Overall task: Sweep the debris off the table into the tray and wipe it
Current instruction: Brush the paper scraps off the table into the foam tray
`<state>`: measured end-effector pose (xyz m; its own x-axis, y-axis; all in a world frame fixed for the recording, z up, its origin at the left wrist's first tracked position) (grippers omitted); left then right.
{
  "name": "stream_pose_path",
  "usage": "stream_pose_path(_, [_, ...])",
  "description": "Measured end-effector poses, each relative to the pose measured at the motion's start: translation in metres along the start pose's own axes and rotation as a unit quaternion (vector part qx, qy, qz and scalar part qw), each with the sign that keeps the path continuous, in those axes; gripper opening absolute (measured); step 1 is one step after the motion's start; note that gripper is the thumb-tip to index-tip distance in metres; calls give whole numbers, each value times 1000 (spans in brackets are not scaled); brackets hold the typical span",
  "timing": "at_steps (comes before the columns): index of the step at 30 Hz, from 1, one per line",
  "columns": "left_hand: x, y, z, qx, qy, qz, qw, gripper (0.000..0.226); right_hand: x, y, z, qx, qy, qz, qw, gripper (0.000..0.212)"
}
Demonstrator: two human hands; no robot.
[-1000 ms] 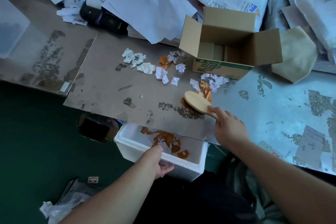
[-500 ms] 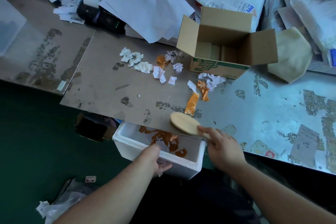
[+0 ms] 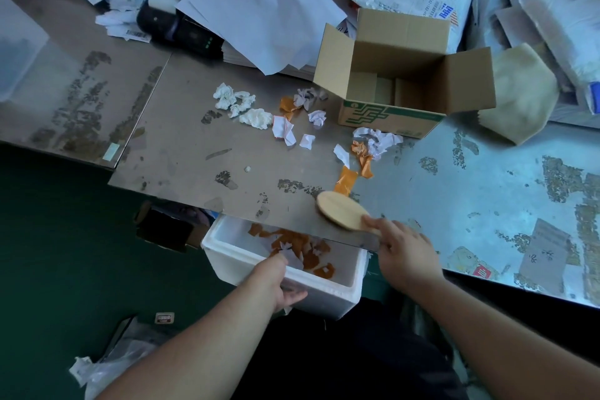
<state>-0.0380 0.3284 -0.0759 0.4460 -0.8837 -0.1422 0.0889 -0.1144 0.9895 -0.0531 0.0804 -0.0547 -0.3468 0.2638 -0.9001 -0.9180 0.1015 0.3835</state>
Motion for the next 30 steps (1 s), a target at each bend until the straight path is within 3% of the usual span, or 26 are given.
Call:
stream_pose_path(4, [4, -4, 0, -3, 3, 4, 1000, 36, 9, 28, 13, -65, 0, 34, 997, 62])
stream_pose_path(6, [6, -3, 0, -5, 3, 2, 1000, 36, 13, 32, 13, -70, 3, 27, 997, 57])
stream_pose_path(15, [4, -6, 5, 14, -19, 10, 1000, 35, -25, -24, 2, 0, 11, -91, 996, 52])
stream_pose_path(20, [4, -4, 5, 13, -23, 1, 1000, 34, -26, -33, 3, -5, 17, 22, 1000, 56])
stream_pose_path(30, [7, -13, 2, 1, -11, 11, 1000, 43, -9, 3, 23, -49, -31, 80, 995, 44])
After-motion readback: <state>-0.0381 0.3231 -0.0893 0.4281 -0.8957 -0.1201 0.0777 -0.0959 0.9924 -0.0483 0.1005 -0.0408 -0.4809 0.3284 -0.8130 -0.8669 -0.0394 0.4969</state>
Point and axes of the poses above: each hand's wrist, its own y-axis away from the middle knuckle, its own x-axis out of the palm, z = x × y, the point moved 1 cm from there along -y, towards the middle knuckle, and after that the axes turned 8 degrees about y, right-handed, at the moved point
